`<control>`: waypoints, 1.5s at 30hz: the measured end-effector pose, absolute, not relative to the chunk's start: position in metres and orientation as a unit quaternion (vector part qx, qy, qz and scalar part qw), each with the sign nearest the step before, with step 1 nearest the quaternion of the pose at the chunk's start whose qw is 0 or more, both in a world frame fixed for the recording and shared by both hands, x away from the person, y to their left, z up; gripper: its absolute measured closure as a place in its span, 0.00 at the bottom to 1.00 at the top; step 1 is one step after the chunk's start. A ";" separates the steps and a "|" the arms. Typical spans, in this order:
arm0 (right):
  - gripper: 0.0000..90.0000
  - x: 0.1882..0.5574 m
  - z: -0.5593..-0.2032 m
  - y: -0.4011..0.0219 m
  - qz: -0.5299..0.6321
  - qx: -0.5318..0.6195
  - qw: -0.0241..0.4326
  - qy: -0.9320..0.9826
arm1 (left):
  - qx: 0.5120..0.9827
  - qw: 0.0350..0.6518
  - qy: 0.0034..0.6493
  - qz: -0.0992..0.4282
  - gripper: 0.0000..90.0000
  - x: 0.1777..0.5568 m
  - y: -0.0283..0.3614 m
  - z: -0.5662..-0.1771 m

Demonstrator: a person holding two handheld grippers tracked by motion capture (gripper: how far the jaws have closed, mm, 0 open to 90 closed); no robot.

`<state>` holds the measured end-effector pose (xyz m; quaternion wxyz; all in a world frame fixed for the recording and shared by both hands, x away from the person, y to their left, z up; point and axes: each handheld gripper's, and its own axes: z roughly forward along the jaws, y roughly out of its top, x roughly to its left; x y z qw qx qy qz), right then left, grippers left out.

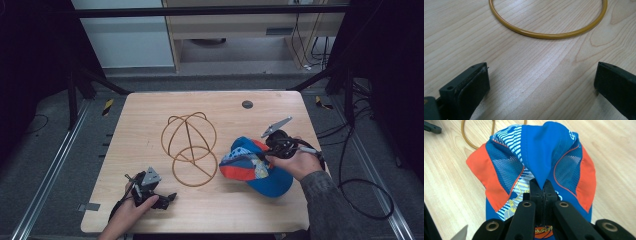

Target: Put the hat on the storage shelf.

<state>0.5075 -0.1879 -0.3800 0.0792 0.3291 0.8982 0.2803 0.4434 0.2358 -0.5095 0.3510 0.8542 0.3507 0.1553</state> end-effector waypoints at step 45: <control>1.00 0.484 -0.241 -0.191 0.323 0.277 0.170 0.889 | 0.854 0.351 0.352 0.156 0.00 0.443 0.236 -0.510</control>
